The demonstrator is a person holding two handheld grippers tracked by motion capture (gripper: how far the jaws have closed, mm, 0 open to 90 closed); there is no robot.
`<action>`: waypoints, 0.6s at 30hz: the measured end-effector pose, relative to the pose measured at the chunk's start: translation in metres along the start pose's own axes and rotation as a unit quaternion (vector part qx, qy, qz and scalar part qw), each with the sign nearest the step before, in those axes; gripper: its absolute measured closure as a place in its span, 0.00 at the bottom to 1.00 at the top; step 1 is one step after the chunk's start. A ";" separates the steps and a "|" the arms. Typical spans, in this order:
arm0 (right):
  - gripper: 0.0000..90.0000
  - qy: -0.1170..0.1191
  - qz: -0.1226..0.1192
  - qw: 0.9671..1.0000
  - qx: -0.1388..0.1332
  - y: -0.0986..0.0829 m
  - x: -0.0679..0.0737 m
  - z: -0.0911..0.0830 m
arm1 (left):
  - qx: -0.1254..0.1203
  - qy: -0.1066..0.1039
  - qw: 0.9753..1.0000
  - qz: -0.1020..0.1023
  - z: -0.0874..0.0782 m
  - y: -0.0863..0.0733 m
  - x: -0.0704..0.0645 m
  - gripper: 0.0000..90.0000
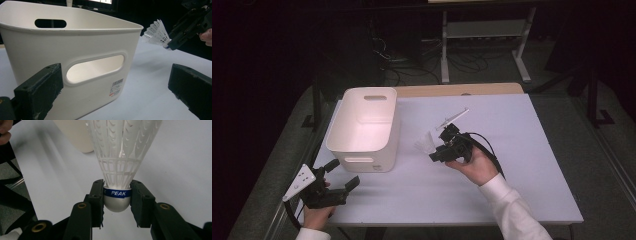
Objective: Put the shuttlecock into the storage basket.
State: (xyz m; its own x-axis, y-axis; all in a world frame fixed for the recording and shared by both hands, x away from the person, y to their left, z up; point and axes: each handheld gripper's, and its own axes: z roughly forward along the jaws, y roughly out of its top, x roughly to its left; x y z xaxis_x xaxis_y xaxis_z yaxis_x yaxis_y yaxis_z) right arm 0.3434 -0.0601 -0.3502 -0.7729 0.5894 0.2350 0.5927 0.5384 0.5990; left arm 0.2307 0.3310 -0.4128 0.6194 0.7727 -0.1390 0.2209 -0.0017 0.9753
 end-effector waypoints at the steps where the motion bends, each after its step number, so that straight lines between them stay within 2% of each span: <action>1: 0.70 -0.001 -0.002 1.000 -0.001 0.001 0.000 0.000 | -0.001 0.000 1.000 -0.002 0.000 0.000 0.000 0.00; 12: 0.70 0.006 -0.006 1.000 -0.011 0.009 0.003 -0.003 | -0.002 -0.003 1.000 -0.004 0.001 0.000 0.000 0.00; 18: 0.70 0.001 -0.014 1.000 -0.013 0.015 0.003 -0.003 | -0.002 -0.002 1.000 -0.004 0.001 0.000 0.000 0.00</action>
State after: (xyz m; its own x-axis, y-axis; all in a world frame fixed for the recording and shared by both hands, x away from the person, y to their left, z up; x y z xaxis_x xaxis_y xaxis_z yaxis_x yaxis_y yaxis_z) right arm 0.3489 -0.0518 -0.3385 -0.7893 0.5733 0.2197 0.5651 0.5386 0.6249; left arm 0.2313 0.3305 -0.4132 0.6213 0.7695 -0.1479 0.2233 0.0070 0.9747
